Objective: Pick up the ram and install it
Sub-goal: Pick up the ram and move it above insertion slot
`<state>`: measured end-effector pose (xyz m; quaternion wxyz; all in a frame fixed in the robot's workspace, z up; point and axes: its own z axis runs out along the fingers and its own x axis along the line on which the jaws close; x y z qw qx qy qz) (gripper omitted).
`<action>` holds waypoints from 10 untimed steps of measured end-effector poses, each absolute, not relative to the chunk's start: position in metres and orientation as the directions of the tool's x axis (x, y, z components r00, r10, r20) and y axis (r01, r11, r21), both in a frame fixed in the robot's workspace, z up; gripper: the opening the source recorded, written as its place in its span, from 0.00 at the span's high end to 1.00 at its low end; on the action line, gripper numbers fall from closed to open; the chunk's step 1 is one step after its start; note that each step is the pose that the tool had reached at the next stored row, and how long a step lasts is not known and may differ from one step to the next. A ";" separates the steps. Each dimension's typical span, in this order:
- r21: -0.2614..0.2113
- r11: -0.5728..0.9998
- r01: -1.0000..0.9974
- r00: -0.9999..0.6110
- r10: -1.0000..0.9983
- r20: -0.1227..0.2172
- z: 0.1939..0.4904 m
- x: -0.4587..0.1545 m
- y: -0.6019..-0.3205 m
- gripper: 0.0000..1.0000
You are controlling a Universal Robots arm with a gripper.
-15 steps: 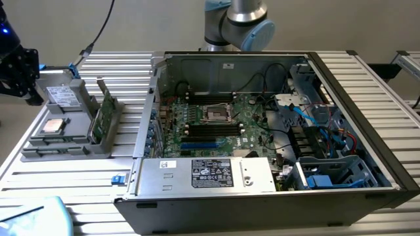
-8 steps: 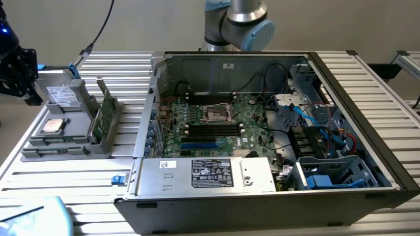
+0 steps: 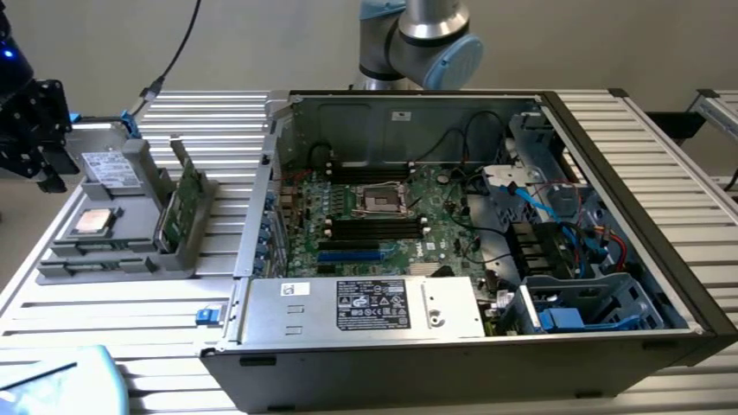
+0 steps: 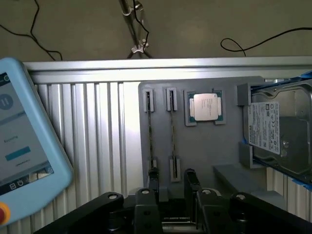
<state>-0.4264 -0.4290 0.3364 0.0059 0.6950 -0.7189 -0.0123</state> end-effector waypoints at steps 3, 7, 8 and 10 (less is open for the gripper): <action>0.026 0.034 -0.999 -0.034 -0.999 -0.006 0.333 -0.427 -0.429 0.63; 0.026 0.033 -0.999 -0.033 -0.999 -0.006 0.326 -0.429 -0.429 0.63; 0.026 0.032 -0.999 -0.032 -0.999 -0.006 0.324 -0.430 -0.430 0.63; 0.026 0.031 -0.999 -0.031 -0.999 -0.006 0.320 -0.431 -0.431 0.63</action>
